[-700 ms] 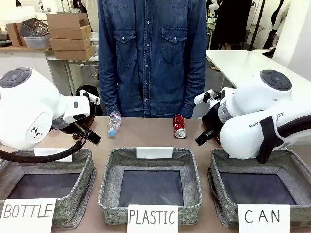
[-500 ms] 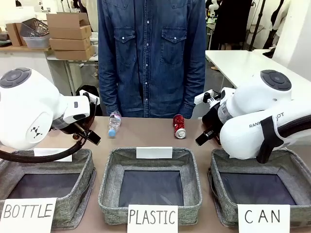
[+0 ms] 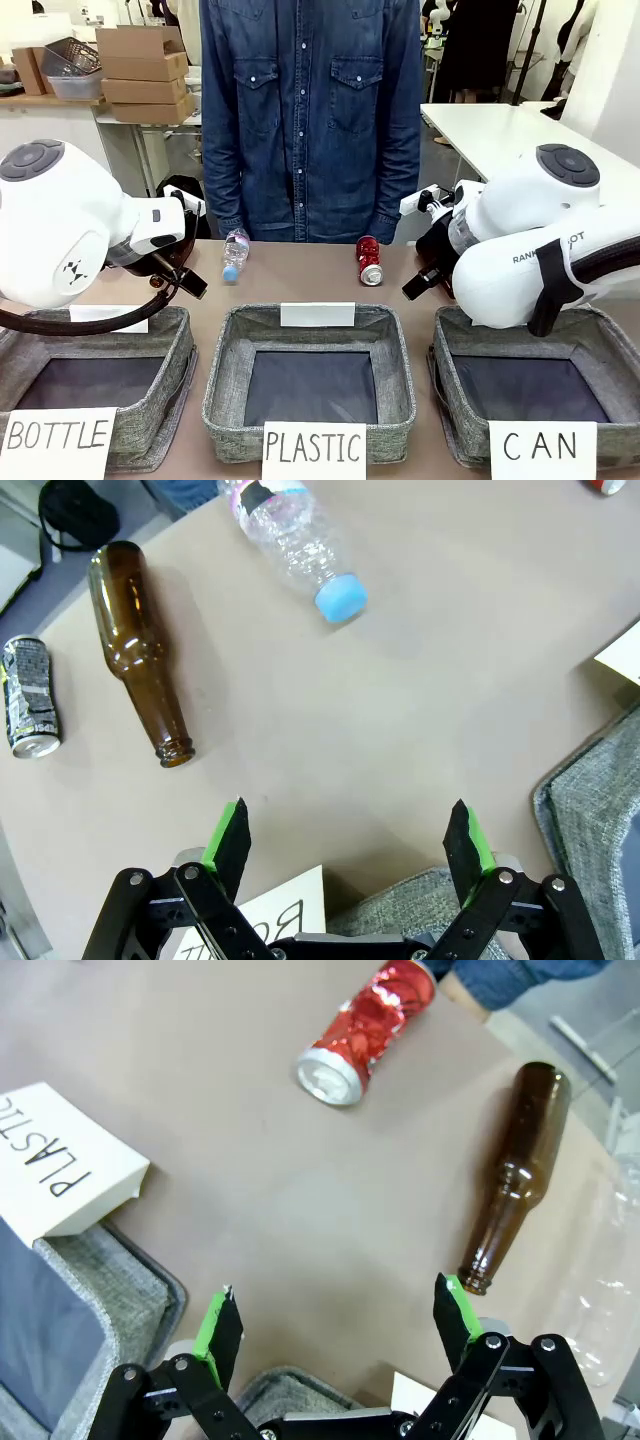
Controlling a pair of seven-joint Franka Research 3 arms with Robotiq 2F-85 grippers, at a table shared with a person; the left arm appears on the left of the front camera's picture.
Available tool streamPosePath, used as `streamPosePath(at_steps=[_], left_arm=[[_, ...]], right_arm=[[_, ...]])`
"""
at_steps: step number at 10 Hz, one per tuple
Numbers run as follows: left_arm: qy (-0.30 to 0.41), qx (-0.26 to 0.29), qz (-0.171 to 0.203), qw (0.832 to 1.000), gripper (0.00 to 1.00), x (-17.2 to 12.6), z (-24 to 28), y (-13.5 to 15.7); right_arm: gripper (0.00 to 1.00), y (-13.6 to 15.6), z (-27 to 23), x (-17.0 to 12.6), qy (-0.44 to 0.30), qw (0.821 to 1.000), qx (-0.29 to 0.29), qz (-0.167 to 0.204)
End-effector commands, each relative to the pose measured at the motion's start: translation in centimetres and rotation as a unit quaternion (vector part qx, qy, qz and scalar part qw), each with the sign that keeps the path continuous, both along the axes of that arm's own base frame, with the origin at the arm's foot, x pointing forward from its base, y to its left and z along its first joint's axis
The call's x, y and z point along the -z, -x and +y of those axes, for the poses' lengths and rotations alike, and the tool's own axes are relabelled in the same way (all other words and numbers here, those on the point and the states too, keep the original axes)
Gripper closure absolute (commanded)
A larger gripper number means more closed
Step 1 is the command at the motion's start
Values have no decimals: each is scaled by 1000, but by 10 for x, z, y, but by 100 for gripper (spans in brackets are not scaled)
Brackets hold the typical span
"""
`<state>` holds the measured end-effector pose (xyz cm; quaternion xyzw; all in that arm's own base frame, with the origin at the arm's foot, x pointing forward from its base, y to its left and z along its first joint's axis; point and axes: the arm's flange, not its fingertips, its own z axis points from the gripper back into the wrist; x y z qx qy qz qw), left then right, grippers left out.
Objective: Sort the can waste into the basket.
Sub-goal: Pick up the can waste from the table and place it in the right Fabric basket.
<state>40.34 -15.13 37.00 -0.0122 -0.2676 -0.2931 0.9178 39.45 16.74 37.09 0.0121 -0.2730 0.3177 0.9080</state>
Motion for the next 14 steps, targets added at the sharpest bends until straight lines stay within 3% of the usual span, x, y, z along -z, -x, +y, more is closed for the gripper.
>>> streamPosePath(at_steps=[1,9,10,11,12,13,14], left_arm=[[0,0,0,1000,0,0,0,0],[0,0,0,1000,0,0,0,0],[0,0,0,1000,0,0,0,0],[-44,23,-4,999,0,-36,16,10],[-40,40,-7,998,0,-86,27,33],[-9,55,-40,998,0,-142,39,71],[6,90,-92,992,0,-179,43,107]], right_arm=[[0,0,0,0,0,1000,0,0],[0,0,0,0,0,1000,0,0],[0,0,0,-21,-9,1000,11,17],[0,4,-6,-57,-5,998,52,22],[0,16,-17,-99,-14,997,78,20],[0,39,-29,-143,-35,995,93,9],[0,64,-36,-172,-39,996,75,-27]])
